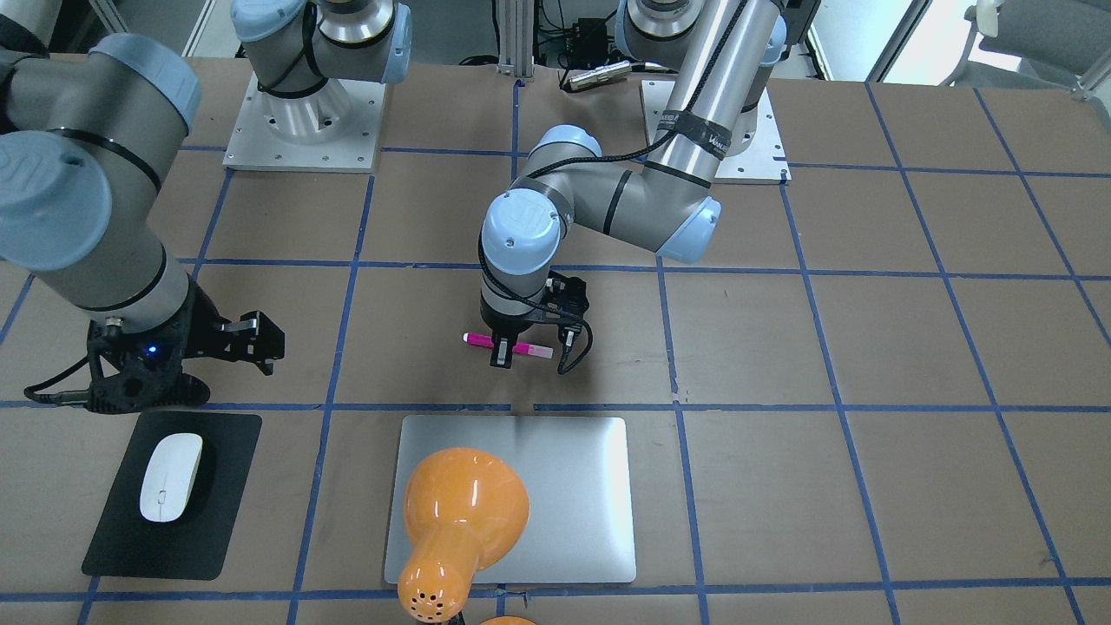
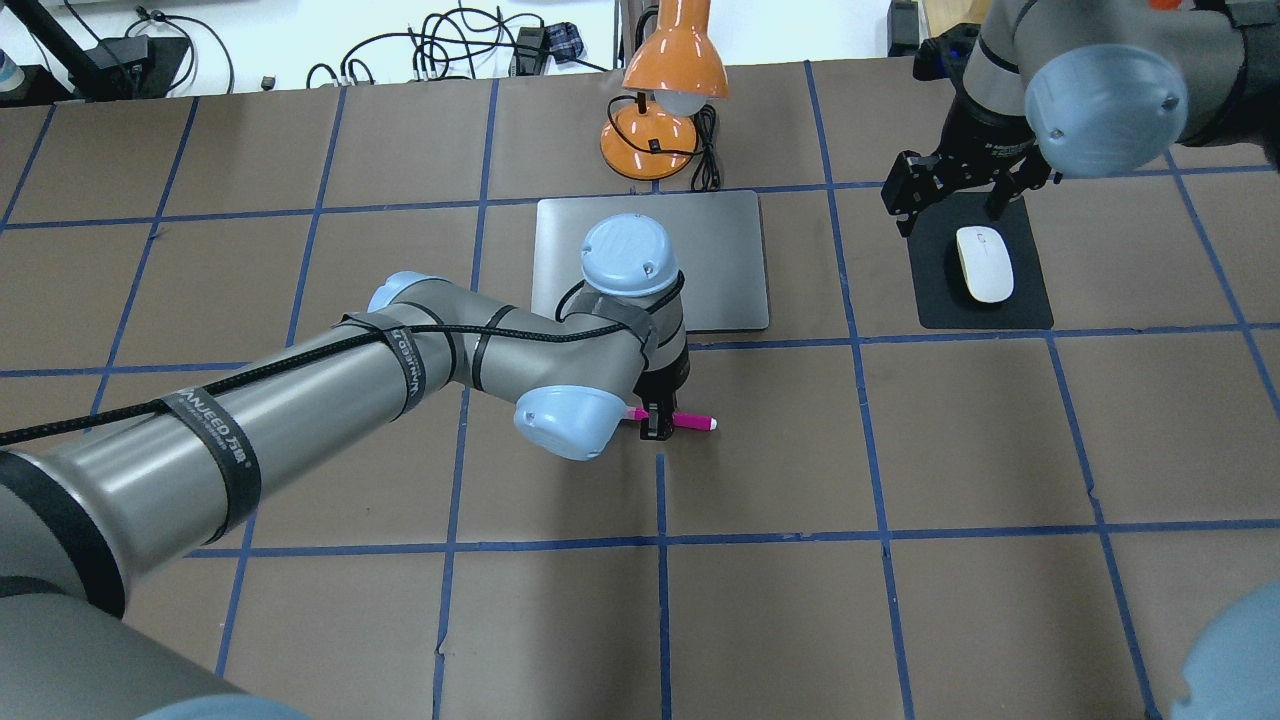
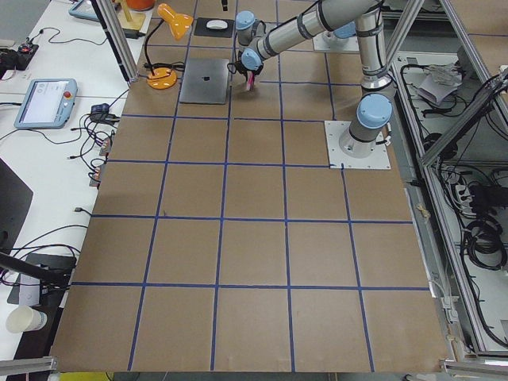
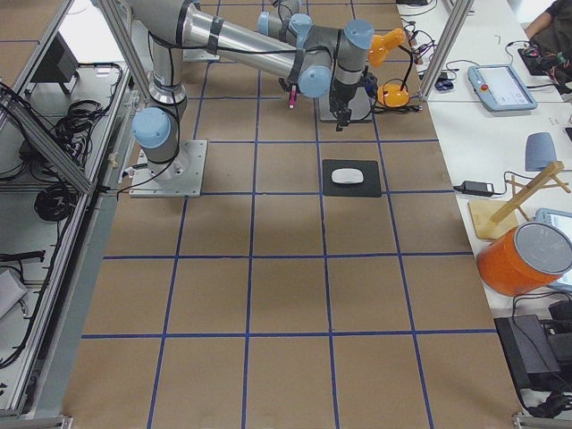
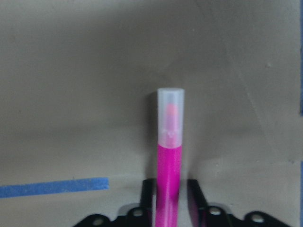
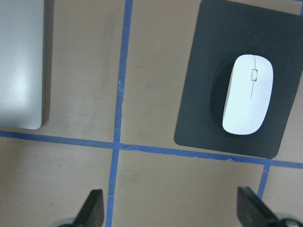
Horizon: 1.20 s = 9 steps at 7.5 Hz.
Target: Place pen and mouse around notebook
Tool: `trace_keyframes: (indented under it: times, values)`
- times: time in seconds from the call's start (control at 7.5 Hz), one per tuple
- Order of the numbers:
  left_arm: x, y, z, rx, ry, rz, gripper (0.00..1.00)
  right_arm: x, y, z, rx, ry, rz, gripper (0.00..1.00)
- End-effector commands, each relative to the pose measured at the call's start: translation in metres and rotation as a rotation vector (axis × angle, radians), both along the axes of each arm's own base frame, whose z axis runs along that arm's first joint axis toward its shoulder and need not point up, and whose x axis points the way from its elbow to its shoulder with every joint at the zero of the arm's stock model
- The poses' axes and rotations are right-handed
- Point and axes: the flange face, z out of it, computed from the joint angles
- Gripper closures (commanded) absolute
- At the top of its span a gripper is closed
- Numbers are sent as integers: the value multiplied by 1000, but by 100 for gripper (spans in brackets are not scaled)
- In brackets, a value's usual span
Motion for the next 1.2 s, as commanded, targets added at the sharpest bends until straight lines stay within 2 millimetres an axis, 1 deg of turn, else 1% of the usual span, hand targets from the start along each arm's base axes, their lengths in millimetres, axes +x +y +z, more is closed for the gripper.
trace_keyframes:
  times: [0.0,0.13,0.27,0.4,0.53,0.67,0.8,0.93,1.07]
  values:
    - [10,-8,41,-72,20,-87,0,32,35,49,-25,3,-32,0]
    - [29,-15,66,-114,15,-265,4,43,56,72,-24,4,-31,0]
    - [52,-14,97,-96,18,-386,0,52,73,95,-47,1,-33,0]
    - [69,-2,131,-84,17,-594,0,59,91,114,-13,4,-35,0]
    - [100,1,163,-82,22,-735,0,62,99,133,-7,-4,-51,0]
    - [134,3,191,-105,27,-864,0,73,100,151,-33,-7,-30,0]
    - [166,1,216,-148,19,-964,0,89,105,154,-25,7,-3,0]
    - [197,0,236,-184,5,-1047,0,93,103,152,-25,1,3,0]
    - [220,1,253,-192,4,-1197,0,94,94,141,-9,-7,-8,0]
